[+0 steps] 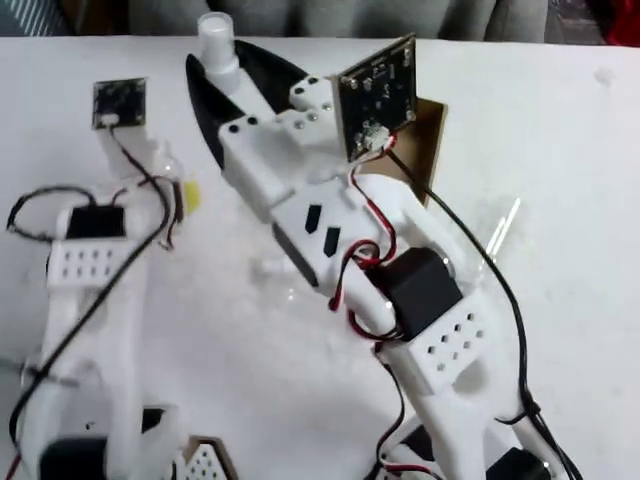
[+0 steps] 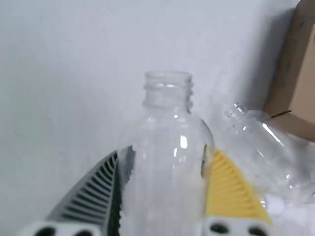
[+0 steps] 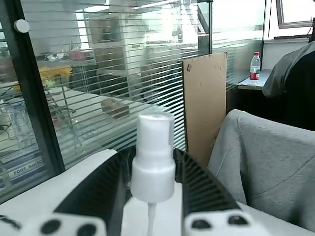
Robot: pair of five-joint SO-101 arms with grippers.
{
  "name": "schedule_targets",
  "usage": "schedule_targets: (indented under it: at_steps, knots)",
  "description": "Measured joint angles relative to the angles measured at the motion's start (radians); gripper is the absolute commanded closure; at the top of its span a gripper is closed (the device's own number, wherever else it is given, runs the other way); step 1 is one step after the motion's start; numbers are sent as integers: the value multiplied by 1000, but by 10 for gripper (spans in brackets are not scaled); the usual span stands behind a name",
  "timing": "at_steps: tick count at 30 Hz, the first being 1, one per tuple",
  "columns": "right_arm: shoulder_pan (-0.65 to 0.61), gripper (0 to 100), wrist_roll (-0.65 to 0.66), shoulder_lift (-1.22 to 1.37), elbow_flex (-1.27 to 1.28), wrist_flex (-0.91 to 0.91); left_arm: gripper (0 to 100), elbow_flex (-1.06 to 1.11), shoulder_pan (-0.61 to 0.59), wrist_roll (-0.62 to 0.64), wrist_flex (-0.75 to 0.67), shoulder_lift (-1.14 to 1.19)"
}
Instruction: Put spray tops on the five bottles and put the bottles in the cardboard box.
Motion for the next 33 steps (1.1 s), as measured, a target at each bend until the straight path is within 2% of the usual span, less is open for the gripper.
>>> schedule_targets:
  at_steps: [4, 9, 14, 19, 24, 33]
  knots:
    - [26, 981, -15, 0, 0, -20, 980, 130, 0, 0, -98, -195]
    - [137, 981, -166, 2, 0, -103, 980, 336, 8, 0, -282, -428]
    - [210, 981, -307, 2, 0, -147, 980, 537, 110, 0, -450, -655]
    - [210, 981, -410, 2, 0, -203, 980, 667, 209, 0, -511, -882]
    - [213, 981, -408, 2, 9, -213, 980, 766, 275, 0, -535, -1088]
    - [91, 981, -218, -18, 118, -270, 980, 942, 316, -2, -535, -1330]
